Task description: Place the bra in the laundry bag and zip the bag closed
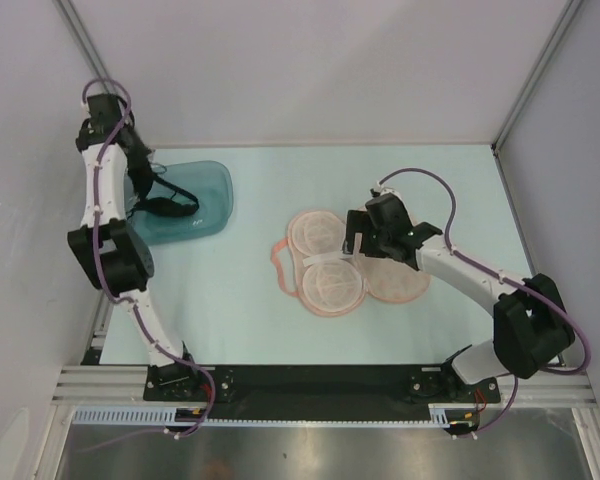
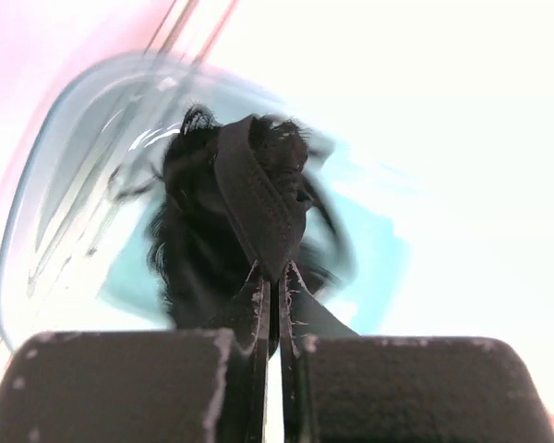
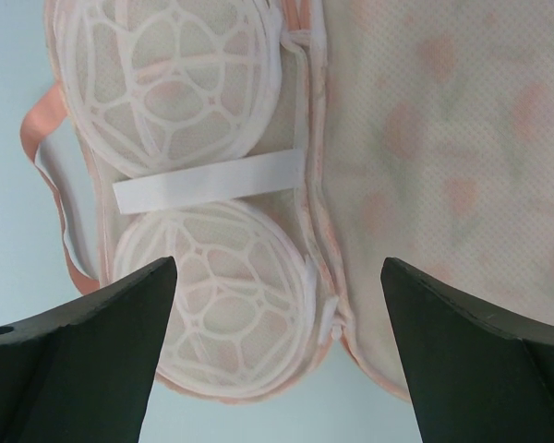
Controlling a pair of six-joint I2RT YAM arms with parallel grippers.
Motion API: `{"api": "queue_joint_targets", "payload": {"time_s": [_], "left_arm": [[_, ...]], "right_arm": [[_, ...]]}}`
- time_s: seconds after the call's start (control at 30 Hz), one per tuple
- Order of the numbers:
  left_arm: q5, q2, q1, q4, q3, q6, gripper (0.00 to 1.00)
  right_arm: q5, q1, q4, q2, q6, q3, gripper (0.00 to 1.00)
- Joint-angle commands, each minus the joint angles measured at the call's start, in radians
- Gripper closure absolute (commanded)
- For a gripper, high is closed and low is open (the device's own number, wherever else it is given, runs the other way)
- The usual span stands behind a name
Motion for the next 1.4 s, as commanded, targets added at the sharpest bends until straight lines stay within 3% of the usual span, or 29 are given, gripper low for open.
{"api": "queue_joint_targets", "payload": {"time_s": [0.0, 0.1, 0.23, 0.3, 0.37, 0.57, 0.7, 0.8, 0.93, 1.07, 1.17, 1.37], "left_arm": [[0.041, -0.357, -0.071, -0.037, 0.065, -0.031, 1.00], [0.068, -0.524, -0.102, -0.017, 0.047, -0.035, 1.00], [0.356, -0.741, -0.119, 0.122, -0.057, -0.078, 1.00], [0.438, -0.856, -0.134, 0.226, -0.146, -0.109, 1.00], [0.612, -0.954, -0.165, 0.362, -0.255, -0.173, 1.00], [0.745, -1.082, -0.359, 0.489, -0.453, -0.305, 1.00], [0.629, -1.168, -0.485, 0.500, -0.599, -0.428, 1.00], [0.576, -1.240, -0.589, 0.541, -0.745, -0.548, 1.00], [0.493, -1.348, -0.678, 0.599, -0.953, -0.675, 1.00], [0.467, -1.407, -0.729, 0.599, -1.042, -0.724, 1.00], [0.450, -1.444, -0.764, 0.599, -1.092, -0.741, 1.00], [0.460, -1.502, -0.792, 0.590, -1.181, -0.753, 1.00]], "right_arm": [[0.020, 0.007, -0.101, -0.098, -0.035, 0.066, 0.02], [0.011, 0.009, -0.144, -0.170, -0.043, 0.084, 0.02], [-0.035, 0.012, -0.185, -0.250, -0.066, 0.110, 0.02], [-0.101, 0.019, -0.194, -0.307, -0.084, 0.119, 0.01], [-0.200, 0.033, -0.147, -0.356, -0.116, 0.112, 0.00], [-0.478, 0.117, 0.060, -0.509, -0.185, 0.037, 0.00], [-0.463, 0.257, 0.169, -0.583, -0.214, -0.035, 0.00], [-0.364, 0.415, 0.293, -0.614, -0.198, -0.118, 0.00], [-0.114, 0.681, 0.447, -0.600, -0.253, -0.209, 0.00], [0.182, 0.882, 0.455, -0.464, -0.279, -0.227, 0.00], [0.431, 0.944, 0.467, -0.378, -0.281, -0.243, 0.00], [0.494, 0.953, 0.513, -0.354, -0.211, -0.282, 0.03]]}}
